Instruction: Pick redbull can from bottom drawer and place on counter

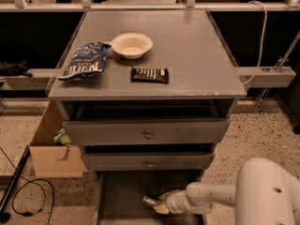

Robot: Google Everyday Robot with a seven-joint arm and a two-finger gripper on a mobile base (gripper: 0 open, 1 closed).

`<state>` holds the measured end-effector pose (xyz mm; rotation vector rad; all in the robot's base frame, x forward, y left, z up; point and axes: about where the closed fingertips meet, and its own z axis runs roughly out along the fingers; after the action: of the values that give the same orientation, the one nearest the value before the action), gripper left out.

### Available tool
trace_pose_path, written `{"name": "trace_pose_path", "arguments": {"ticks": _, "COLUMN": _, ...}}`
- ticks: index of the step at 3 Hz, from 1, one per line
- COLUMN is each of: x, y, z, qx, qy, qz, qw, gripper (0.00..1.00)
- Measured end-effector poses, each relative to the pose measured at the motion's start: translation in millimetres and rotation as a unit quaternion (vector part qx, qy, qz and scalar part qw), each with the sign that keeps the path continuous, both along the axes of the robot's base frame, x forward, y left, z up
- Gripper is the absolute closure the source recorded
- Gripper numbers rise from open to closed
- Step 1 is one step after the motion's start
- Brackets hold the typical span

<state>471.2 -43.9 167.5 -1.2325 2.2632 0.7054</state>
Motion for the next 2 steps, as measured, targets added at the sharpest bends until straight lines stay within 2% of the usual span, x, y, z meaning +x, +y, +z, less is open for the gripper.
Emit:
{"name": "trace_pose_path", "arguments": {"ticks": 1, "x": -15.6, "y": -50.8, "z": 65.1, "qx": 0.0, "qy": -0.015, "qz": -0.008, "qw": 0.9998, "gripper": 1.0}}
{"name": "trace_pose_path", "arguments": {"ticks": 2, "x": -37.0, "y": -91.7, "z": 112.1, "qx": -0.008, "qy": -0.038, "qz": -0.011, "qw": 0.9992, "gripper": 1.0}}
